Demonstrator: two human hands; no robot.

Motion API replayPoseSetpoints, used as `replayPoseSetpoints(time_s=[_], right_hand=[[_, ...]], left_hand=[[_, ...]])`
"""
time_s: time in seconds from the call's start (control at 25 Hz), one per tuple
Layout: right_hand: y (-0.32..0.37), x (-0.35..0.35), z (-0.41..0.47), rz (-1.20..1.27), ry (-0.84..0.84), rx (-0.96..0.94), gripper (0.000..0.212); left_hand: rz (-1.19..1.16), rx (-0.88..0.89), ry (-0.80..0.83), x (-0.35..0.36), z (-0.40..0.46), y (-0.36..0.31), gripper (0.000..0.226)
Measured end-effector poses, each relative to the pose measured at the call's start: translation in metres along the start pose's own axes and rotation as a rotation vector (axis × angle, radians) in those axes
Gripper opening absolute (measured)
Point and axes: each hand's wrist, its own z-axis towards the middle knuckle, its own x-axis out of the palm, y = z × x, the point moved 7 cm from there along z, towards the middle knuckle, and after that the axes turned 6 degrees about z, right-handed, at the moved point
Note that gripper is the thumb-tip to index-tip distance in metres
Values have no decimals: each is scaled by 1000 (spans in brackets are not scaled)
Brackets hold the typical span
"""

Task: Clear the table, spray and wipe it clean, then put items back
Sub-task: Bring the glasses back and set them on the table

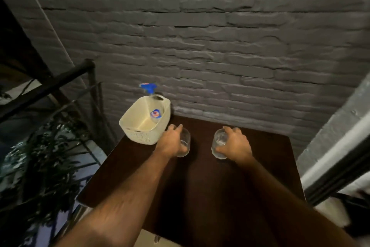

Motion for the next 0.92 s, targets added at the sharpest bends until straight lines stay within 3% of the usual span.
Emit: replayPoseSetpoints(time_s=[0.44,0.92], right_hand=[[-107,13,146,64,-74,348,83],[-171,32,264,-24,-45,414,93]], left_hand=[[-87,154,92,91,210,-84,97],[-106,87,110,168,321,-116,98]])
